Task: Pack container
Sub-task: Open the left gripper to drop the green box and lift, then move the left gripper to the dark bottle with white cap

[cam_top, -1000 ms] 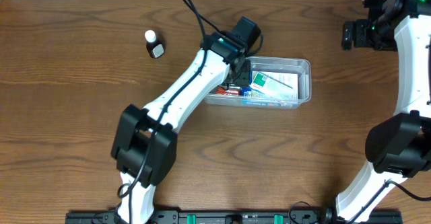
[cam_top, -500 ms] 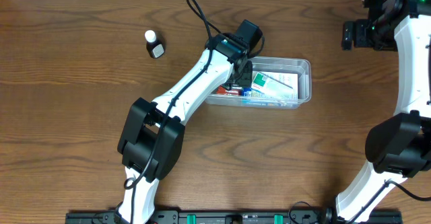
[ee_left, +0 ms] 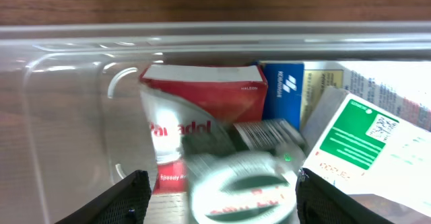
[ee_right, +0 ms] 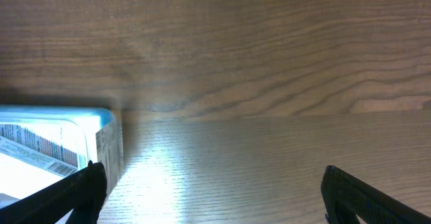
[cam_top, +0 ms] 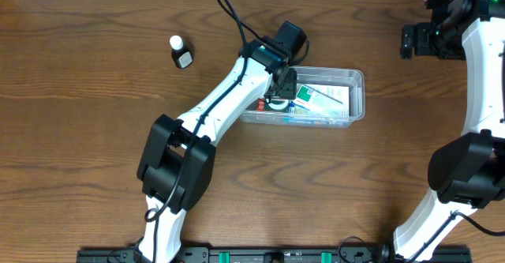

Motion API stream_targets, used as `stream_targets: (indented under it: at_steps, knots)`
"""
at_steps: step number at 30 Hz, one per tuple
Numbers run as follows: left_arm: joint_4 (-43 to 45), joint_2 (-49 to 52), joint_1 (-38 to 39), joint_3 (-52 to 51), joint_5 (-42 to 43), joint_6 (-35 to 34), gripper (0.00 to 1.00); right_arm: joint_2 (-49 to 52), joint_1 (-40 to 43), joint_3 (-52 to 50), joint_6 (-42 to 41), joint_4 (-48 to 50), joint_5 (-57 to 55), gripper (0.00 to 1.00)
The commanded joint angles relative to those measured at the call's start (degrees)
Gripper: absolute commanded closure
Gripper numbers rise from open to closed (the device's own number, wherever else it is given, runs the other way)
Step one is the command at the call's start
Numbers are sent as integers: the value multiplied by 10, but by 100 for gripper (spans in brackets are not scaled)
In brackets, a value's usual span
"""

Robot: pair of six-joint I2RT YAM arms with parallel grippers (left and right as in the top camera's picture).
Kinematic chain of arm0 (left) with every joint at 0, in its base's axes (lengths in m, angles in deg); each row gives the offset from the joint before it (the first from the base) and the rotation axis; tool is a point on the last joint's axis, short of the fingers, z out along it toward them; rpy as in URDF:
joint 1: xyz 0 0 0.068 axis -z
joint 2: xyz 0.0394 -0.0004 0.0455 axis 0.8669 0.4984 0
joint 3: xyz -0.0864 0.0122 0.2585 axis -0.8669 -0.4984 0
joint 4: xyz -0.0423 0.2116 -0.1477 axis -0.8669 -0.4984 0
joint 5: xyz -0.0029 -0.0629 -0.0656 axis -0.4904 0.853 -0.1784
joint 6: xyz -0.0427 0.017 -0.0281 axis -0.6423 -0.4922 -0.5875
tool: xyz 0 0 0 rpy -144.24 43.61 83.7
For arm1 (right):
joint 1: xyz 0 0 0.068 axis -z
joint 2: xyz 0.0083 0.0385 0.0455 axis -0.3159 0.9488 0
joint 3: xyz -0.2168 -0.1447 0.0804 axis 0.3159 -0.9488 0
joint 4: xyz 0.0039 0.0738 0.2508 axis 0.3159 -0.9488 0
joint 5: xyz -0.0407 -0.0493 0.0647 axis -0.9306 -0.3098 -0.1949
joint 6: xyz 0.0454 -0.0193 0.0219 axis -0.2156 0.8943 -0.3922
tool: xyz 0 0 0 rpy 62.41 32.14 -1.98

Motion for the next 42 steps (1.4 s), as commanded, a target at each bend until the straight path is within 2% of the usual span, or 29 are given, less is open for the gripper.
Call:
stream_targets:
  at_steps: [1, 10, 16, 29, 34, 42]
  knots:
    - [0, 14, -13, 6, -14, -3, 30, -12, 2, 9, -6, 0, 0, 1]
    - [-1, 33, -16, 5, -14, -3, 30, -12, 2, 9, -6, 0, 0, 1]
    - [1, 22, -16, 16, -13, 25, 31, -12, 2, 9, -6, 0, 0, 1]
    - [-6, -101, -24, 34, -16, 77, 30, -12, 2, 9, -6, 0, 0, 1]
    - [-6, -138, -77, 34, -16, 100, 29, -12, 2, 9, -7, 0, 0, 1]
    - [20, -134, -217, 34, -15, 145, 29, -12, 2, 9, -6, 0, 0, 1]
